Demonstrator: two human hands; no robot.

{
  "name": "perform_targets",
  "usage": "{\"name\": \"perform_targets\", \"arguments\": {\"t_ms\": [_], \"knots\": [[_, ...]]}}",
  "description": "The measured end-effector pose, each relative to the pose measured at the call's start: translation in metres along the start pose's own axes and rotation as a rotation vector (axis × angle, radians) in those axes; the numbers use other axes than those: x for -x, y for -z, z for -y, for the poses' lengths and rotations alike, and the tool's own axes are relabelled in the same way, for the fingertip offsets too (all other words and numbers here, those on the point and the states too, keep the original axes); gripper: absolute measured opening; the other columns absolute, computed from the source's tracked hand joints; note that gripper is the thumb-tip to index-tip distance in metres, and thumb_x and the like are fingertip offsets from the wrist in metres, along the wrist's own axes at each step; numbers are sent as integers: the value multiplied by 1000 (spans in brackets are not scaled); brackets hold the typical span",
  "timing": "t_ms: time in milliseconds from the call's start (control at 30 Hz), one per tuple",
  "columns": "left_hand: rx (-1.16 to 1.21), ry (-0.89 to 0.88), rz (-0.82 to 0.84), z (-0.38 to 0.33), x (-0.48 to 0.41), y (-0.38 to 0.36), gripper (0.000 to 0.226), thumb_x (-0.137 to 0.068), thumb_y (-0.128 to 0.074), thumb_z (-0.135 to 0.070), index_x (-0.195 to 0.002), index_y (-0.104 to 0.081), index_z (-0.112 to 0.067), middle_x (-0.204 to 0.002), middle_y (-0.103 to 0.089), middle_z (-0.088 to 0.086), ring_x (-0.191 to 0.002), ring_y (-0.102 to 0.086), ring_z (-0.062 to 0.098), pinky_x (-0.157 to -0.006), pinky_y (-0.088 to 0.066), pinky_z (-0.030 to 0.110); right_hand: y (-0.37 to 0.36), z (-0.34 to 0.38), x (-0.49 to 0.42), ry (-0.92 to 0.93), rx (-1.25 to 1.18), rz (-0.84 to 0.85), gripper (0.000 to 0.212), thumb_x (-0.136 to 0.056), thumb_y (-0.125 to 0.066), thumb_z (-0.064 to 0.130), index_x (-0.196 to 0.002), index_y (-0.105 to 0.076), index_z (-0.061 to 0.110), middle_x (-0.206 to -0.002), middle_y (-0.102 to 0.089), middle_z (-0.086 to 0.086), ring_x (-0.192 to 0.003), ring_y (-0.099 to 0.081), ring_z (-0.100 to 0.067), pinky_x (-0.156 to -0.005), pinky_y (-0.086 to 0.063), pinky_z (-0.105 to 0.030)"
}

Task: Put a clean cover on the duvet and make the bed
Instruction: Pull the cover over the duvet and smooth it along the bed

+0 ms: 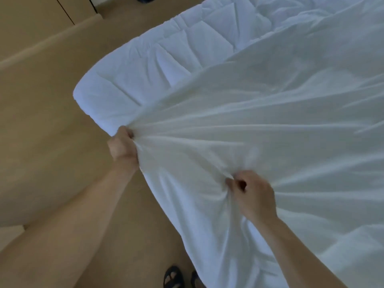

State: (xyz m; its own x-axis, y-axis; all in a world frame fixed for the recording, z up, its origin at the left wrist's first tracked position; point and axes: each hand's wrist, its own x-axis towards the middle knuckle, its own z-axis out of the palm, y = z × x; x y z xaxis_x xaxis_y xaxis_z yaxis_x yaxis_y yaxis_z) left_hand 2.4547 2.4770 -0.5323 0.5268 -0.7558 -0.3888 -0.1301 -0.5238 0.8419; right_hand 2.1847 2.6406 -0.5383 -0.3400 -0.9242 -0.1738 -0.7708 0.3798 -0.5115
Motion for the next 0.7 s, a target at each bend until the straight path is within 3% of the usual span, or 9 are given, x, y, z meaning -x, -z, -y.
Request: {"name": "perform_targets", "arguments": {"t_ms": [67, 100, 233, 333, 400, 467, 567, 633, 700], "knots": [[-147, 150, 264, 17, 18, -2, 20, -82, -63, -36, -82, -67, -16, -98, -69, 11, -90, -63, 29, -85, -51, 44, -12, -4, -1, -61, 244, 322, 19, -95, -57, 37, -97, -69, 23, -99, -69, 0, -98, -64, -26, -77, -48, -32], [-213, 252, 416, 18, 24, 1, 29, -85, -64, -41, -95, -69, -14, -105, -72, 11, -95, -66, 30, -93, -51, 46, -12, -1, -6, -79, 254, 341, 22, -97, -52, 38, -101, -69, 25, -104, -69, 1, -102, -63, -24, -81, -48, -31], [35, 519, 776, 9, 5, 10, 58, -98, -40, -49, -90, -79, -7, -95, -74, 13, -87, -71, 29, -82, -52, 40, -16, 35, -16, -115, -193, 44, 23, -92, -60, 43, -108, -65, 27, -102, -61, 7, -99, -56, -16, -88, -43, -32], [28, 488, 917, 8, 2, -2, 38, -102, -40, -20, -99, -74, -5, -92, -68, 11, -79, -71, 20, -72, -57, 30, -34, 78, -23, -294, -560, 264, 51, -76, -58, 72, -96, -65, 25, -87, -65, 10, -87, -62, -12, -75, -46, -27], [-211, 412, 1294, 16, 9, -12, 35, -101, -46, -13, -134, -57, -10, -120, -67, 10, -110, -65, 25, -92, -52, 35, -41, 108, -34, -315, -648, 272, 61, -65, -57, 79, -92, -64, 25, -83, -67, 11, -84, -64, -10, -74, -47, -27], [-406, 314, 1587, 30, 7, -18, 45, -95, -52, -13, -139, -51, -14, -126, -59, 12, -110, -54, 27, -93, -43, 43, -51, 131, -47, -357, -503, 229, 60, -68, -68, 69, -103, -59, 21, -95, -65, 11, -91, -63, -15, -80, -47, -30], [-521, 223, 1582, 35, -13, -9, 42, -83, -58, -17, -125, -58, -11, -111, -60, 16, -91, -56, 19, -82, -47, 35, -64, 158, -68, -357, -96, 217, 32, -83, -68, 33, -103, -53, 12, -107, -63, -6, -102, -61, -29, -76, -40, -29], [-499, 296, 1524, 31, -46, 6, 34, -83, -65, -33, -113, -65, -16, -103, -69, 7, -85, -63, 16, -76, -48, 29, -71, 168, -81, -502, -442, 187, 22, -72, -69, 21, -88, -60, 8, -96, -67, -12, -96, -65, -33, -75, -46, -37], [-404, 432, 1189, 27, -97, 19, 40, -76, -71, -48, -95, -63, -14, -82, -67, 4, -67, -59, 18, -62, -43, 30, -68, 185, -83, -645, -1022, 59, 27, -58, -66, 17, -81, -64, 3, -83, -64, -17, -84, -64, -33, -74, -48, -44]]}}
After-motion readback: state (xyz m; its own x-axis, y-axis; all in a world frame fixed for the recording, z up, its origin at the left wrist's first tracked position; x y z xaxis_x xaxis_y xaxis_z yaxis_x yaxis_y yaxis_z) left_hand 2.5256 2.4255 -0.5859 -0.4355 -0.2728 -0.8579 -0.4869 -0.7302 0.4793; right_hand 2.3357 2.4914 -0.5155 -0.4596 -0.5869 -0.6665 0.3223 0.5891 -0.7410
